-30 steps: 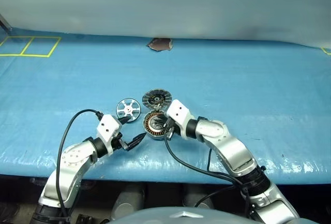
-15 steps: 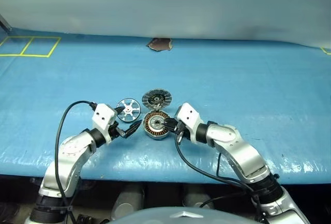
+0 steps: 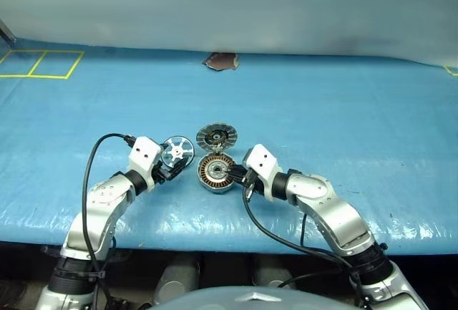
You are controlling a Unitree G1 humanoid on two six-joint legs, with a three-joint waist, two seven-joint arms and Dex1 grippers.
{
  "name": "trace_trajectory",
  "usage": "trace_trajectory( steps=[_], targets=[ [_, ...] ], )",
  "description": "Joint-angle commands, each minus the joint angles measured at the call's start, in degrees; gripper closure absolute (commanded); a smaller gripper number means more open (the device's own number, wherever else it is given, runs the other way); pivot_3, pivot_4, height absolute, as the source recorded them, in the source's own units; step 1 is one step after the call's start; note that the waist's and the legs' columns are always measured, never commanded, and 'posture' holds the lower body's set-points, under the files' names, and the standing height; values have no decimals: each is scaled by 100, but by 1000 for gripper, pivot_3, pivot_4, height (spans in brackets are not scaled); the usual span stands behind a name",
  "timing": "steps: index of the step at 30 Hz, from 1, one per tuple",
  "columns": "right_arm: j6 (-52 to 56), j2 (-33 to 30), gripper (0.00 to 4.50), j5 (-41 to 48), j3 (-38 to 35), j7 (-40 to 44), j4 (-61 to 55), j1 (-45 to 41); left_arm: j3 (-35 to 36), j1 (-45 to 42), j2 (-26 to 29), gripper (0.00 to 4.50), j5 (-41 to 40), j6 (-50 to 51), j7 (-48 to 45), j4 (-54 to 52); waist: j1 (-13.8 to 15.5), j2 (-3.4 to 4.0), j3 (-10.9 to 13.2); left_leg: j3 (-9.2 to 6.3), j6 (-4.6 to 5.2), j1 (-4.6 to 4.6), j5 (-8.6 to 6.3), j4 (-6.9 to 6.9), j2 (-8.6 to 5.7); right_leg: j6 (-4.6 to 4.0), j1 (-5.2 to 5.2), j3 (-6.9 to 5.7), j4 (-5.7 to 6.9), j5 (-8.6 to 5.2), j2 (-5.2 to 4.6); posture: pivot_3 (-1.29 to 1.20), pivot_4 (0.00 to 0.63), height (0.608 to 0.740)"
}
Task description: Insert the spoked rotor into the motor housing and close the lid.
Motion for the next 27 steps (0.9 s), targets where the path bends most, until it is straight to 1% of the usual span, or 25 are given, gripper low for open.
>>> trace_trajectory(
  steps=[1, 14, 17, 19, 27],
  targets=[
    [-129, 33, 3902, 33, -53, -30, -232, -12, -94, -98, -39, 894, 123, 73, 49, -6, 0, 0, 0, 0, 0, 0, 0, 0, 0, 0, 0, 0, 0, 0, 0, 0, 150, 740],
    [-158, 30, 3902, 4, -25, -64, -185, -19, -212, -304, -287, 894, 364, 371, 294, 287, 5, 0, 0, -2, -4, 0, 3, 1, 0, 0, 1, 0, 3, 1, 2, 0, 150, 740],
    [-158, 31, 3902, -5, -26, -77, -185, -14, -144, -303, -369, 894, 246, 534, 279, 286, 5, 0, -1, -3, -6, 1, 4, 2, 0, 3, 3, -1, 3, 1, 3, 0, 150, 740],
    [-159, 31, 3902, -9, -23, -81, -184, -12, -102, -295, -400, 1260, 191, 607, 241, 263, 6, 0, -1, -3, -7, 2, 4, 2, 0, 7, 4, -1, 4, 0, 3, 0, 150, 740],
    [-178, 23, 3902, -51, 16, -97, -174, 1, 237, -214, -509, 1260, -267, 753, 103, 111, -1, 0, -1, -4, -8, 4, 5, 3, 1, 5, 4, -1, 4, 1, 5, 0, 150, 740]
  ],
)
